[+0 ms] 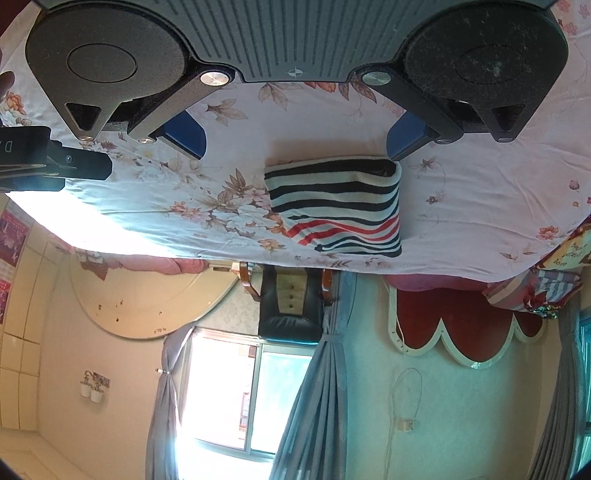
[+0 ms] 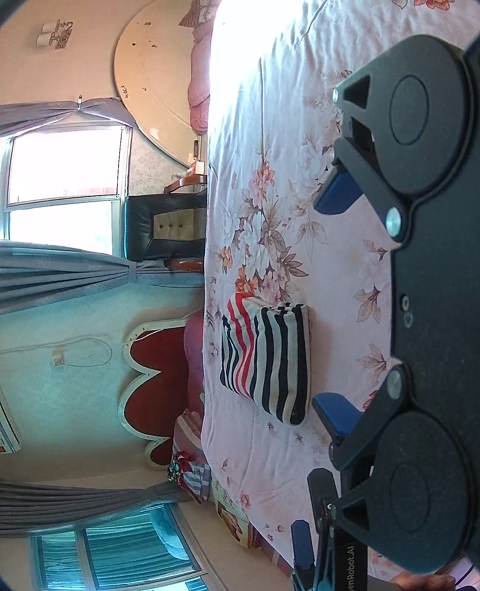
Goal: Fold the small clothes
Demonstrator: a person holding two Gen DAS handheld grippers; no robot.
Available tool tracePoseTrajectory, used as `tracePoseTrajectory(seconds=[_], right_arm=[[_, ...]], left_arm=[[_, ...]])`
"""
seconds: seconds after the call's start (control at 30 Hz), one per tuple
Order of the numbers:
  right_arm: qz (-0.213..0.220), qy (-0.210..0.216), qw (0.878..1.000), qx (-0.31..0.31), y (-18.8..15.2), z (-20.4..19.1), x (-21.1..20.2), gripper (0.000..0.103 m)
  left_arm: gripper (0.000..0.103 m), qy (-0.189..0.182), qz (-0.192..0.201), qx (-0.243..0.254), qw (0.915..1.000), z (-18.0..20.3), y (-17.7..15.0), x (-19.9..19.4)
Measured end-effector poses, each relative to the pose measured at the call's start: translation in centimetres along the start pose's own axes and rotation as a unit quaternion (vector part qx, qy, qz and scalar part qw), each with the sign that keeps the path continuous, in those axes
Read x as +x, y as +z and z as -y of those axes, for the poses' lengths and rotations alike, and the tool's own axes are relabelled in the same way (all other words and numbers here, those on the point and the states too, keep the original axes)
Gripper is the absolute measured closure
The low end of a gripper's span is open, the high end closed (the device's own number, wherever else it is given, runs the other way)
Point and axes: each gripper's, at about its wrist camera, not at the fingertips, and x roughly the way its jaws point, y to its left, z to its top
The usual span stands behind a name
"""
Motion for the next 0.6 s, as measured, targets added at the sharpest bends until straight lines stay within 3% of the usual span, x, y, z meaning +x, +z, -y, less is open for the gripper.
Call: tracePoseTrajectory(seconds=[0.6], right_arm=[[0.001,-0.002,1.000,-0.016,-0.3,-0.9,0.3,0.001]], left_arm=[[0.000,-0.004,0.011,-0.006,0.9999,0.0,0.1,0.2]])
